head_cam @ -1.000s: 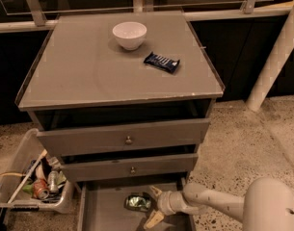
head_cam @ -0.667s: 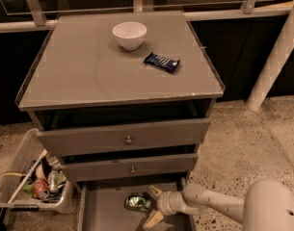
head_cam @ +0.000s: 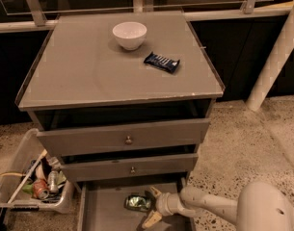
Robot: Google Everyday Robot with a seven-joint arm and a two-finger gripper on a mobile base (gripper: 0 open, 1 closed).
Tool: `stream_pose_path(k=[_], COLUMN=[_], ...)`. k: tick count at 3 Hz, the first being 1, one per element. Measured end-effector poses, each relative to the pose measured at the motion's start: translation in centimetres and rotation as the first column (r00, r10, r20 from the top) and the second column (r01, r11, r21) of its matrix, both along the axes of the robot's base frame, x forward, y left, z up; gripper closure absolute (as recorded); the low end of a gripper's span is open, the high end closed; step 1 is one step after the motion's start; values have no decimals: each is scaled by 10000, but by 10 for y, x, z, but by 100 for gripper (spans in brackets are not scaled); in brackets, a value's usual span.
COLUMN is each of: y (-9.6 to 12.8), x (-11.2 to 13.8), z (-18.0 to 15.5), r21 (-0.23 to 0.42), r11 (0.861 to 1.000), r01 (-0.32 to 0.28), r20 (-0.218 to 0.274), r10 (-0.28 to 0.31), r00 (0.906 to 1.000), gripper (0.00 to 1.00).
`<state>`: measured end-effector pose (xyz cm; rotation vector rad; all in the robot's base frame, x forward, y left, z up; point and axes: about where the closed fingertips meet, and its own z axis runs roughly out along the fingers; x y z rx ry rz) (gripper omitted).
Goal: Pick green can from bottom drawer and place on counter
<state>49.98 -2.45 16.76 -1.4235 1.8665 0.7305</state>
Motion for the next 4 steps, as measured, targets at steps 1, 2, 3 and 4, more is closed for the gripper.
stream_pose_path(k=[1, 2, 3, 4], y=[6, 18, 17, 17], x=[6, 13, 15, 15], z=[-19, -34, -35, -35], r21=[-74, 44, 38, 38], r11=[10000, 10000, 10000, 10000], r01=[65, -27, 5, 5], r20=[99, 135, 151, 151], r10=[-65, 27, -5, -5], r00=[9999, 9999, 9999, 9999], gripper=[0, 0, 19, 41])
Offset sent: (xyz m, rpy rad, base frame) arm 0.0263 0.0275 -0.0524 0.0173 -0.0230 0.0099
